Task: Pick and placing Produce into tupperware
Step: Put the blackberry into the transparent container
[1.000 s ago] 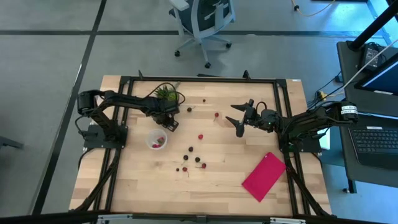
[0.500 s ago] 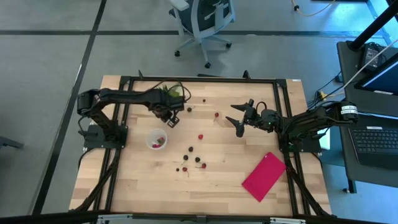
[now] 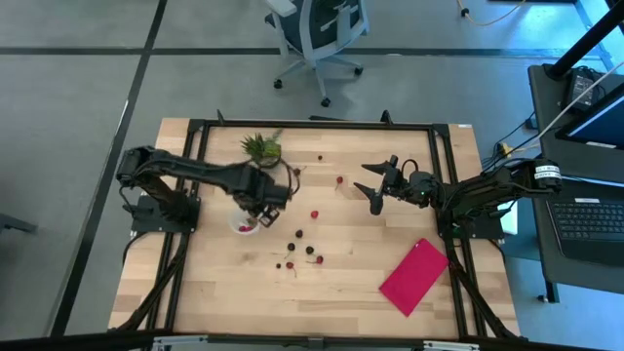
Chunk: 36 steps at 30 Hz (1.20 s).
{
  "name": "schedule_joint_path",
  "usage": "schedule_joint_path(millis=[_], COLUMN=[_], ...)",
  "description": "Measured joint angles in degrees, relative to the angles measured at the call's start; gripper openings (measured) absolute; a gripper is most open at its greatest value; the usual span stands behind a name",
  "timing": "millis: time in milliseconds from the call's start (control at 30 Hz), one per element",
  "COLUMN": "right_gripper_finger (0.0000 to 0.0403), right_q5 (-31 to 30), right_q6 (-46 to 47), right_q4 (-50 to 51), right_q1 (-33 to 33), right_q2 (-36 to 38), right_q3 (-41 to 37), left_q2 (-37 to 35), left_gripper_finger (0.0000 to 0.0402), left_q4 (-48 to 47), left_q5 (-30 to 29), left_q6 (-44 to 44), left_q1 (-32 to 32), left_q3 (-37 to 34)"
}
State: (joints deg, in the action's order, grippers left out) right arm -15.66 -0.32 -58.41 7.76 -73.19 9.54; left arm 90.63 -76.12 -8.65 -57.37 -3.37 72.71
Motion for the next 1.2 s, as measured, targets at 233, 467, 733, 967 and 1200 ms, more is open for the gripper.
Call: schedule_joint_path(millis=[233, 467, 733, 967, 1200], right_gripper_finger=[0.0314, 0.0314, 0.0314, 0.0314, 0.0314], right_q5=[0.0, 0.0, 0.0, 0.0, 0.0], right_q6=[0.1, 1.6, 1.6, 1.6, 1.6], right_q4=[0.0, -0.1, -0.1, -0.1, -0.1], right_q1=[0.0, 0.0, 0.0, 0.0, 0.0], right_q2=[0.0, 0.0, 0.0, 0.0, 0.0], right_q3=[0.0, 0.0, 0.0, 0.0, 0.0], left_q2=[-0.6, -0.7, -0.7, -0.7, -0.7], left_gripper_finger=[0.0088, 0.0090, 0.0091, 0.0092, 0.0093], left_q4=[-0.4, 0.7, 5.9, 11.6, 12.2], left_q5=[-3.3, -3.6, -3.8, -3.0, -2.6], left_q6=[-11.0, -17.0, -16.0, -12.9, -12.5], left_q1=[-8.4, -10.9, -10.3, -8.3, -6.6], left_q3=[0.0, -6.0, -9.9, -13.9, -15.1])
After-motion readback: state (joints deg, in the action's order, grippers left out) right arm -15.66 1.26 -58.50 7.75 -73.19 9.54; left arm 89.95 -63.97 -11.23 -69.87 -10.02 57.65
